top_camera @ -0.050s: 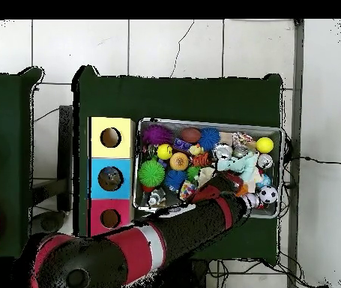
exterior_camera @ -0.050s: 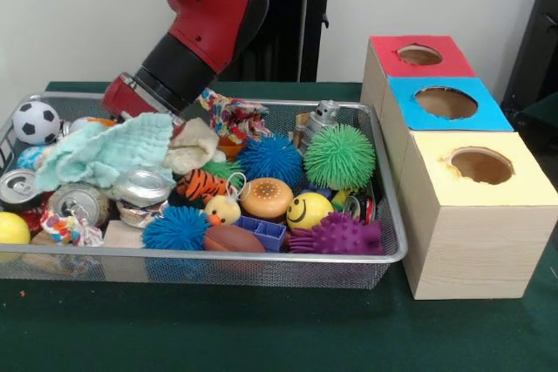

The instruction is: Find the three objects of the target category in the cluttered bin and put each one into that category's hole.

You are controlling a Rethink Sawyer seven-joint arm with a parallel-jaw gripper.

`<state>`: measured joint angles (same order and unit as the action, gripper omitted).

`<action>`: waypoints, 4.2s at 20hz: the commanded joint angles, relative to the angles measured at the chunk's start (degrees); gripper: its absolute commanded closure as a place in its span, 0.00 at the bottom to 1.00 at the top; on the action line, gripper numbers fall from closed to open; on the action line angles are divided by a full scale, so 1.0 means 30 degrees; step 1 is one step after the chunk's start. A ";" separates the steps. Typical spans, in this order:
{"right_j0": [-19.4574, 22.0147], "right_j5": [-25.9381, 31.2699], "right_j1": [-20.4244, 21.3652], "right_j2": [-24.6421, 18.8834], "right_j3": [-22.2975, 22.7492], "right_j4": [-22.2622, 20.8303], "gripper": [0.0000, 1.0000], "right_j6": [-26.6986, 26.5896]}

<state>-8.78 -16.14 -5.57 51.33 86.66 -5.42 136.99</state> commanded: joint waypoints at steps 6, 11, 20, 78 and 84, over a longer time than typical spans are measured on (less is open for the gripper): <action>0.5557 1.1377 0.6318 -0.7137 0.1529 -0.4173 1.00 -0.4392; 1.1781 1.8538 1.0203 -1.5404 0.5831 -0.2704 1.00 -0.6527; 1.3909 2.1998 1.0612 -1.8699 0.7202 -0.1360 1.00 -0.6670; 0.9940 1.1128 1.8202 -2.0011 0.7483 -0.7742 1.00 -0.1686; 0.9388 1.0975 1.7705 -1.9253 0.6899 -0.8011 0.00 -0.1185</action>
<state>20.55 15.23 50.77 -3.96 112.08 -26.28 135.53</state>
